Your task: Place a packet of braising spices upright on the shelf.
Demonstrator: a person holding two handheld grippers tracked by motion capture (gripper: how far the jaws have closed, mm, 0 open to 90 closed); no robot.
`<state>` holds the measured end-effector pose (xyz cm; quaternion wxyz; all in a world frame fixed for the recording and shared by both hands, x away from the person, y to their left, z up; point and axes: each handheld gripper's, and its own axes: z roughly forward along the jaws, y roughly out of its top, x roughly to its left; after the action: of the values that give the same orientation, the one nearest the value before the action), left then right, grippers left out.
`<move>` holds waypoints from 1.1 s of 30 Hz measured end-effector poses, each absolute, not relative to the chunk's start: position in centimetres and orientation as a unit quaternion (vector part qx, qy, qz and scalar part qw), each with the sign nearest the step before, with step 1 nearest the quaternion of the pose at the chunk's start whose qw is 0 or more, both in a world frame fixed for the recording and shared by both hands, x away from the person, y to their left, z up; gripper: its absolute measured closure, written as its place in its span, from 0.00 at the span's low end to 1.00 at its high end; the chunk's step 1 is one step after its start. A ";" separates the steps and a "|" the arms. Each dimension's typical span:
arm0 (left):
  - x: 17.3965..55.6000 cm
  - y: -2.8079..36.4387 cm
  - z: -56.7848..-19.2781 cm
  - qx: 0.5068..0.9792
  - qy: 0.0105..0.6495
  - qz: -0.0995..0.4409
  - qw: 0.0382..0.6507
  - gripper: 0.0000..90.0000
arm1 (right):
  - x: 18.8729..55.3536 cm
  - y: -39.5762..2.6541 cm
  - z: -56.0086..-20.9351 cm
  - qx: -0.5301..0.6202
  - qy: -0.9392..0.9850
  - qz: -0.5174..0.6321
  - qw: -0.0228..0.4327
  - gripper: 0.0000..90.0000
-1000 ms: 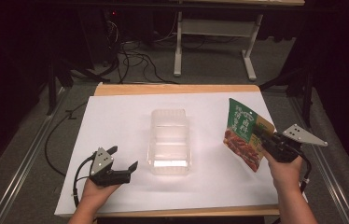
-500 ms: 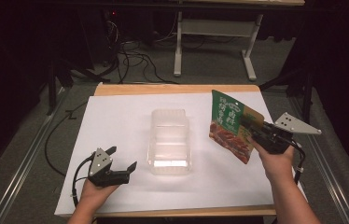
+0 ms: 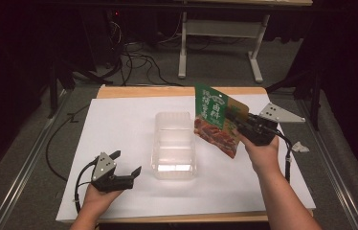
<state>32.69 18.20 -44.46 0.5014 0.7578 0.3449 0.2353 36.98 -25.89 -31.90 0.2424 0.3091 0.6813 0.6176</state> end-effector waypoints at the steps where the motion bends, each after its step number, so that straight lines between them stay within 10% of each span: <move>1: 32.6 18.2 -44.4 0.758 0.344 0.235 0.502 0.08 | 37.2 -25.5 -31.8 0.305 0.683 0.618 0.243 1.00; 33: 32.6 18.6 -44.4 0.753 0.344 0.228 0.513 0.09 | 41.4 -18.5 -32.4 0.258 0.704 0.631 0.198 1.00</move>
<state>32.59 18.58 -44.44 0.5125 0.7532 0.3438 0.2276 41.41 -18.46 -32.40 0.1979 0.2581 0.7045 0.6308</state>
